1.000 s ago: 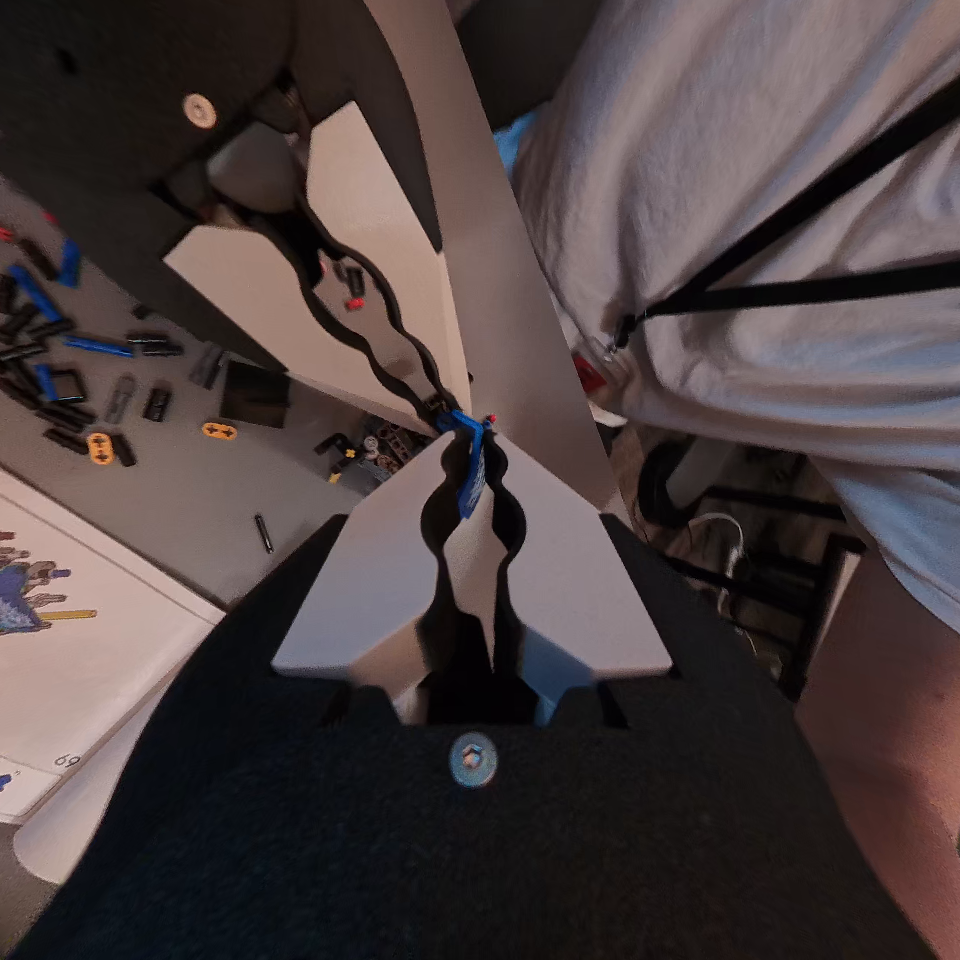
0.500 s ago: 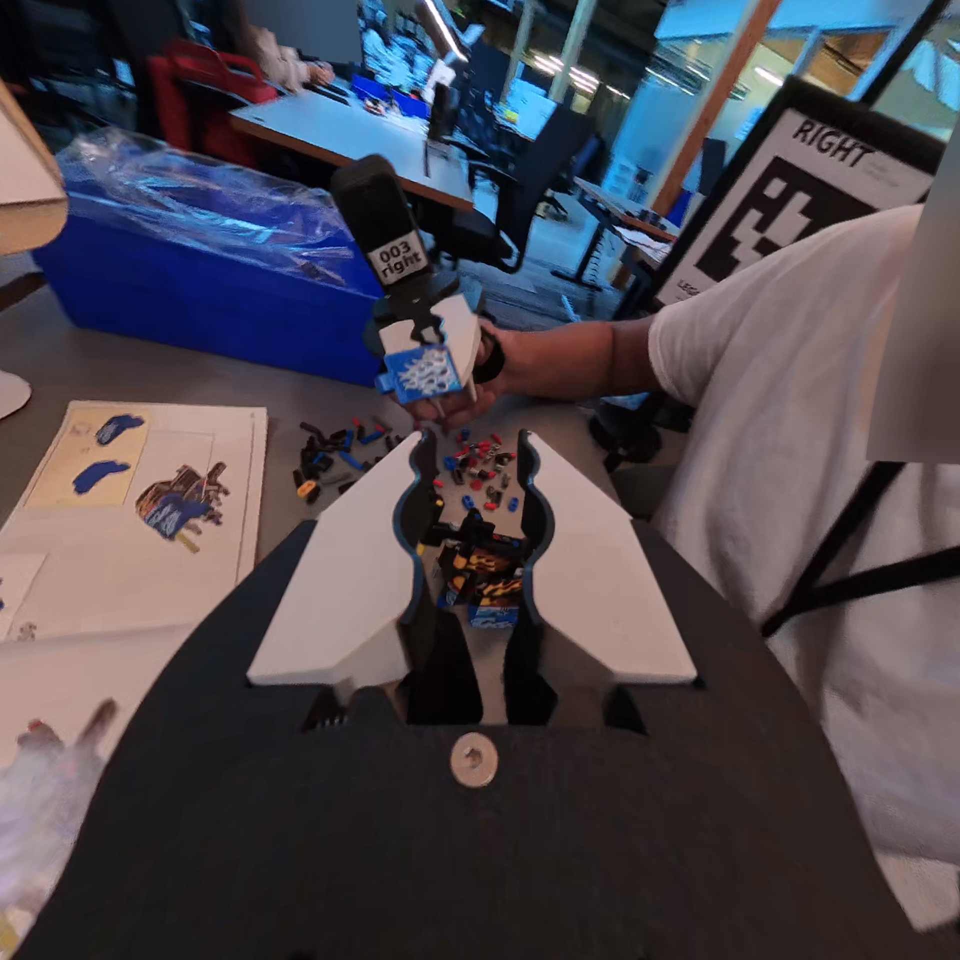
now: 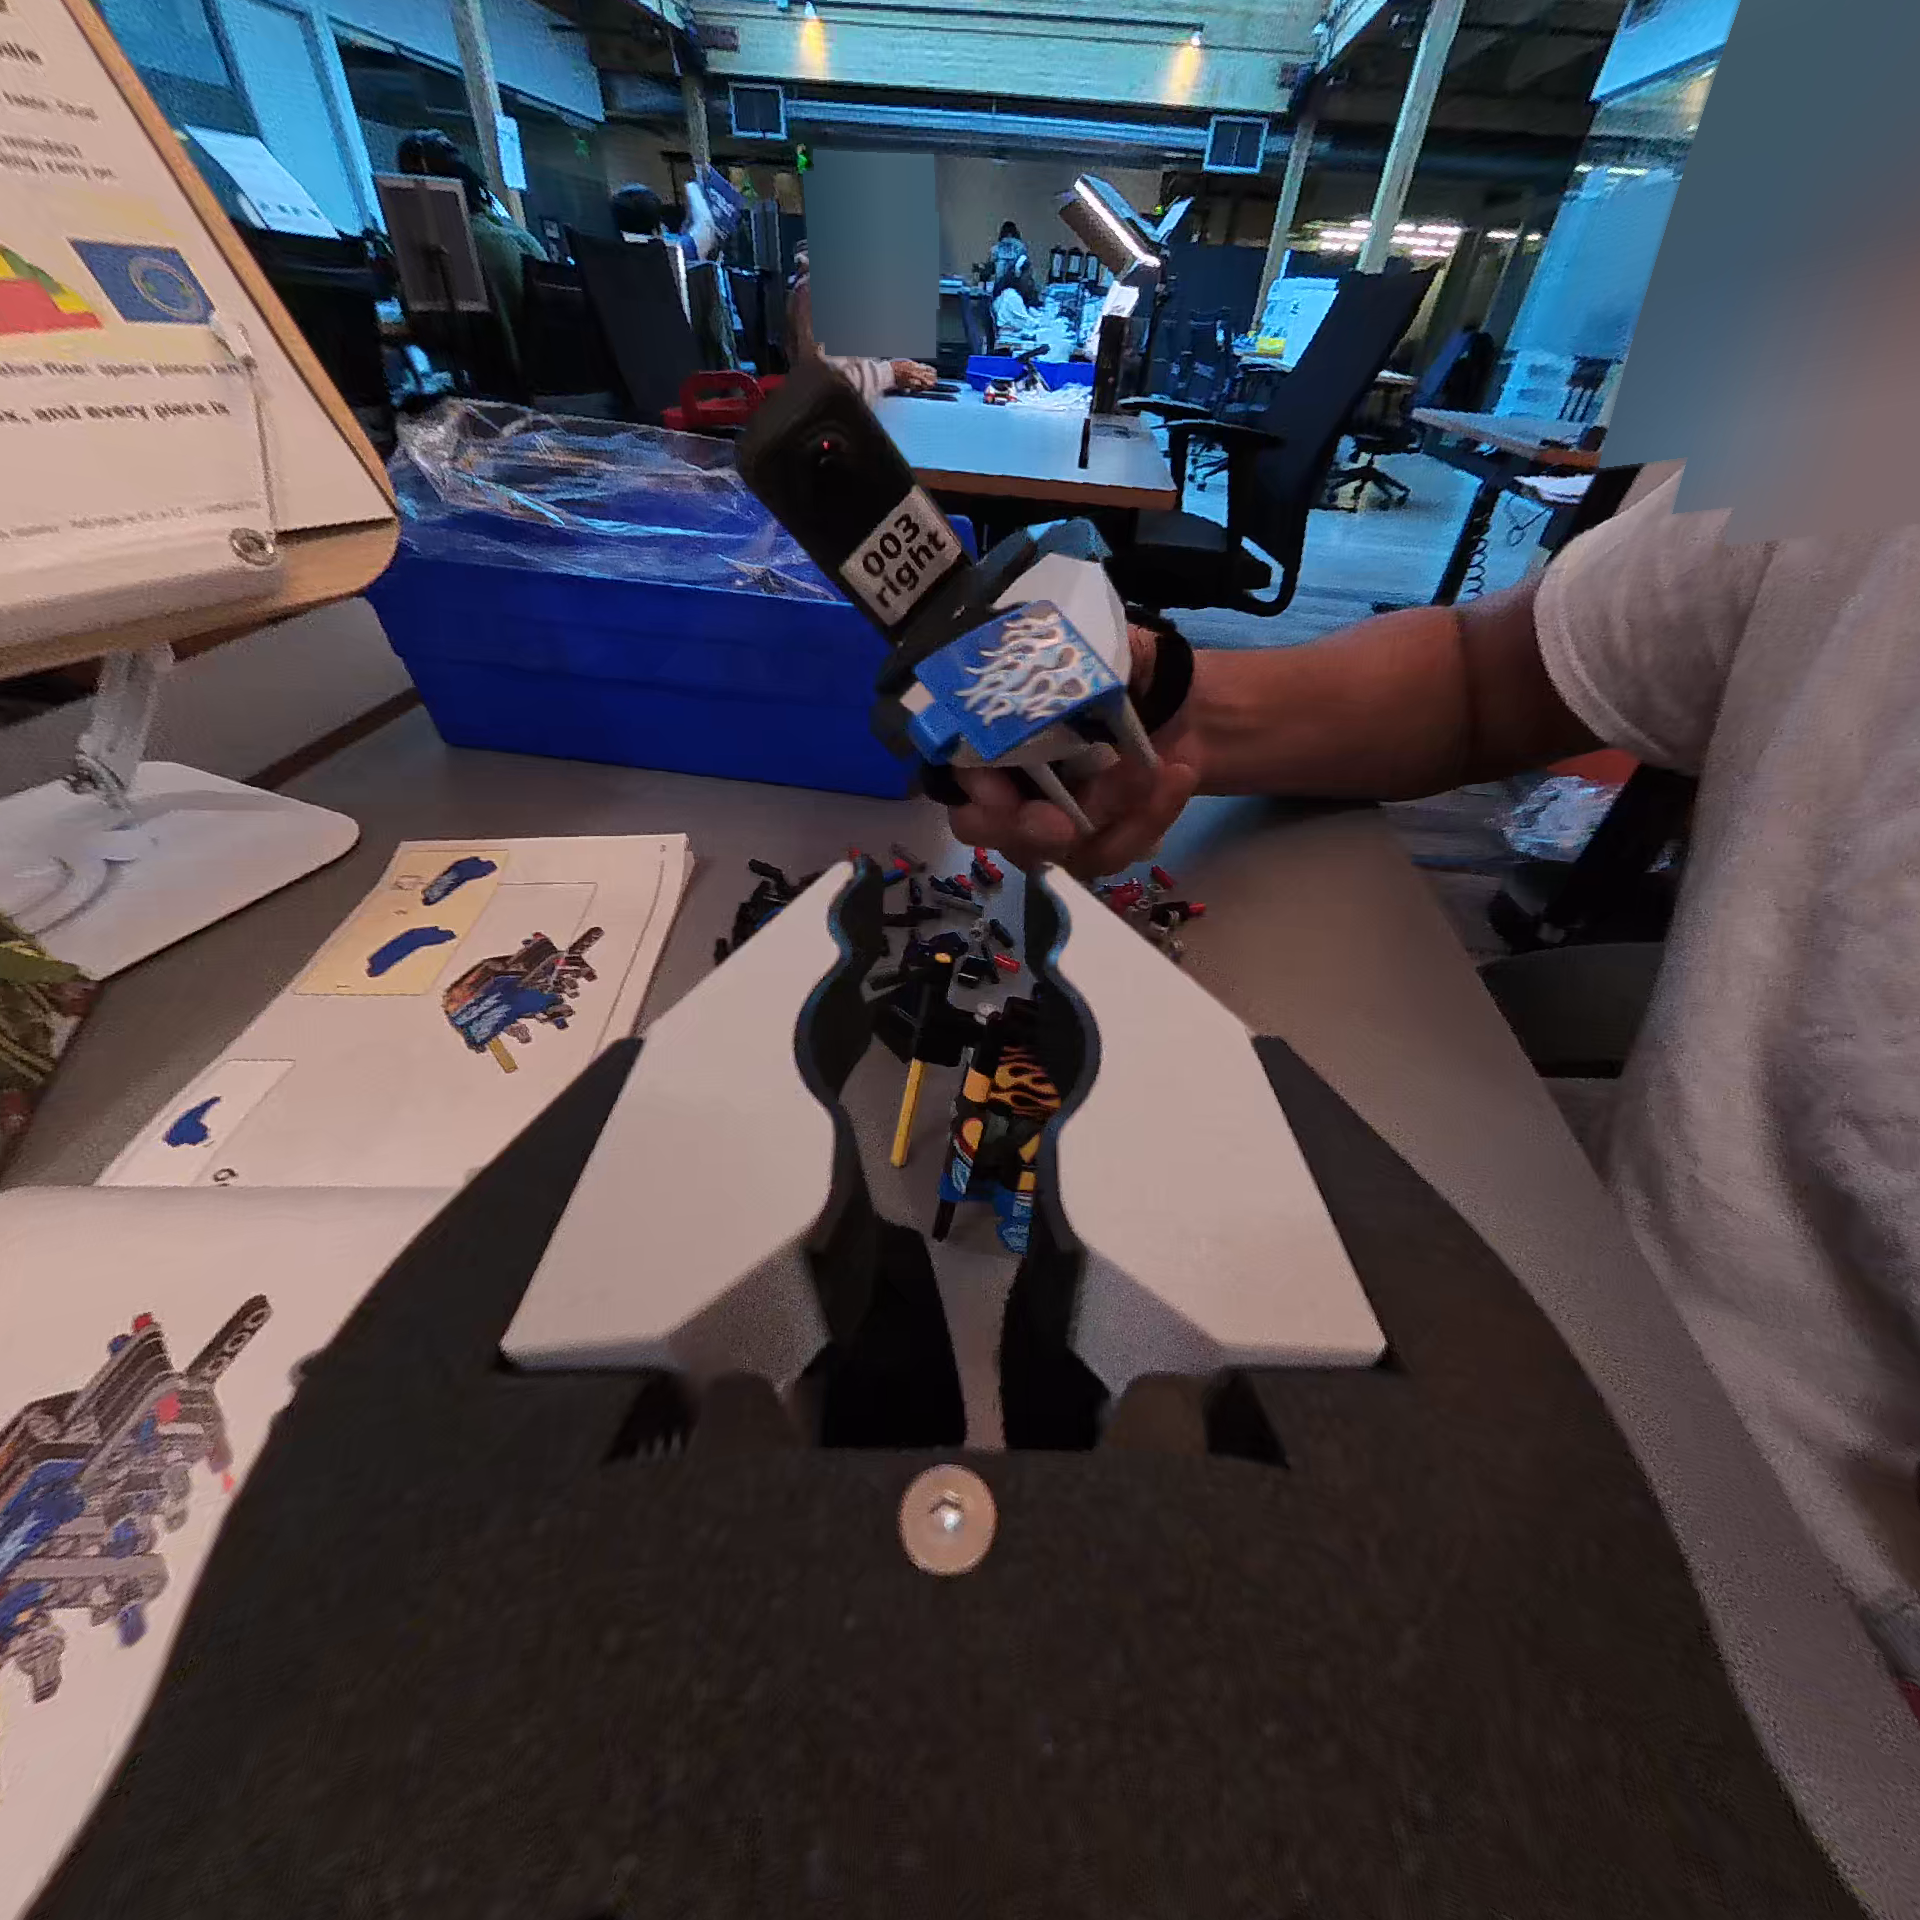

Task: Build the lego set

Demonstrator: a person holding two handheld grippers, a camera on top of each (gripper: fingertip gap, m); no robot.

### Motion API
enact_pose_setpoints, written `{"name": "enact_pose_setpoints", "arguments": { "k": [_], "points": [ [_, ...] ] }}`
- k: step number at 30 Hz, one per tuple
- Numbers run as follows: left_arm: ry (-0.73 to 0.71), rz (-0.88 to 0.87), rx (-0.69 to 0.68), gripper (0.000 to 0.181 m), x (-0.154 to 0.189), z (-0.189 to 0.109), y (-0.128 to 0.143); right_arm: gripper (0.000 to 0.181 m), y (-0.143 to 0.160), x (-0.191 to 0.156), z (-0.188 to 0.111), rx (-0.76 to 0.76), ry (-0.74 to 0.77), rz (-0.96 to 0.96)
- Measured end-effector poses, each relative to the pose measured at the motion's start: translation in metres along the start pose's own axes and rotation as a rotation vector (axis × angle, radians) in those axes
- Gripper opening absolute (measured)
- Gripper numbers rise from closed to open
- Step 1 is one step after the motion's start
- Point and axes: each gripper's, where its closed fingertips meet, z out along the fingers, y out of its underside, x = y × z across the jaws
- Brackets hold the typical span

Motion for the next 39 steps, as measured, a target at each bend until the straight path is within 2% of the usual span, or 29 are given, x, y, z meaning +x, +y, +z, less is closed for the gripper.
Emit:
{"name": "enact_pose_setpoints", "arguments": {
  "k": [4,10,13,24,29,39],
  "points": [
    [0.031,0.049,-0.001,0.031,0.013,0.003,-0.001,0.005,0.011,-0.011,0.014,-0.029,-0.081,0.05],
    [0.123,0.015,0.085,0.034,0.029,-0.002,-0.018,0.005,0.018,-0.017,0.023,-0.041,-0.126,0.081],
    [0.168,0.019,0.1,0.025,0.038,-0.004,-0.021,0.005,0.021,-0.017,0.025,-0.041,-0.143,0.107],
    [0.157,0.047,0.073,0.018,0.035,-0.004,-0.014,0.005,0.015,-0.01,0.017,-0.018,-0.136,0.137],
    [0.214,0.057,0.1,0.015,0.045,-0.006,-0.016,0.005,0.011,-0.02,0.016,0.014,-0.207,0.181],
    [0.102,0.241,0.04,0.006,0.042,-0.004,-0.009,0.004,0.005,-0.014,0.01,0.062,-0.234,0.268]
  ]
}}
